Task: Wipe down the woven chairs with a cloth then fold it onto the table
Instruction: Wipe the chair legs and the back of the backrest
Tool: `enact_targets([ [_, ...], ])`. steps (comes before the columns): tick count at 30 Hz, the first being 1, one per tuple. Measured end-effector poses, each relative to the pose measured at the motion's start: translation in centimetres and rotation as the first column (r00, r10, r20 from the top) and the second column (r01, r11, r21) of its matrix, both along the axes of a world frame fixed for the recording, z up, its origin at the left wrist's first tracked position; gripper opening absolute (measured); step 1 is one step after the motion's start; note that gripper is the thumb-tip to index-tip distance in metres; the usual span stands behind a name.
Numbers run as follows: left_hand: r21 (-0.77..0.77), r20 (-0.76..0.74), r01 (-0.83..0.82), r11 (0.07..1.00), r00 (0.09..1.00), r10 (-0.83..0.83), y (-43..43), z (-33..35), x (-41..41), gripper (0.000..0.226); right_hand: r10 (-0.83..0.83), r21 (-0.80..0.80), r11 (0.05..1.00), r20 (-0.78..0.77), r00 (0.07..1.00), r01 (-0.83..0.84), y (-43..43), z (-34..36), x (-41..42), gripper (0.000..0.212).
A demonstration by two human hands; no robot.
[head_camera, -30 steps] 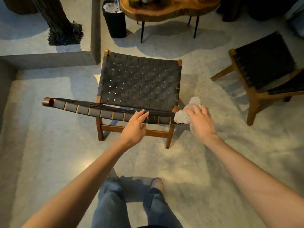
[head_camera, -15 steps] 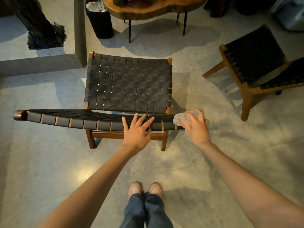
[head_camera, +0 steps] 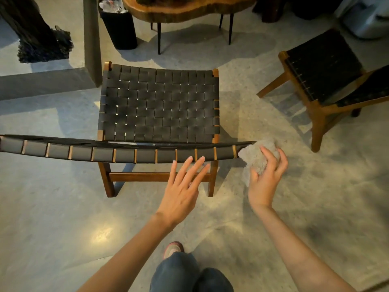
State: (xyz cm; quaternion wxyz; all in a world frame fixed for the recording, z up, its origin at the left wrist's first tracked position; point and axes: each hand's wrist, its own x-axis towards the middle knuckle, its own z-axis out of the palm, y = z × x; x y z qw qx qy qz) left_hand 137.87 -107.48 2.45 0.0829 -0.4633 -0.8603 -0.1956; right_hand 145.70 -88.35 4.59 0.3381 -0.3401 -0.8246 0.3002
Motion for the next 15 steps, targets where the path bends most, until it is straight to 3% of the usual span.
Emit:
enact_targets([
  [4, 0.094, -0.029, -0.039, 0.995, 0.999, 0.042, 0.4, -4.2, 0.8, 0.076, -0.024, -0.093, 0.996, -0.148, 0.989, 0.011, -0.6, -5.3, 2.3, 0.067],
  [10, 0.169, 0.042, -0.097, 0.981, 0.995, 0.091, 3.5, -13.1, -0.9, 0.045, 0.210, -0.100, 0.971, -0.078, 0.975, -0.218, 0.1, -16.2, 0.9, 0.058],
  [13, 0.157, 0.208, -0.158, 0.975, 0.970, 0.123, 5.4, -17.4, -2.1, 0.040, 0.274, -0.186, 0.941, -0.065, 0.959, -0.282, 0.7, -20.6, -1.2, 0.052],
  [15, 0.194, 0.327, -0.199, 0.961, 0.936, 0.128, 6.7, -20.2, -2.8, 0.042, 0.327, -0.153, 0.930, -0.077, 0.942, -0.335, 1.2, -23.2, -2.4, 0.046],
])
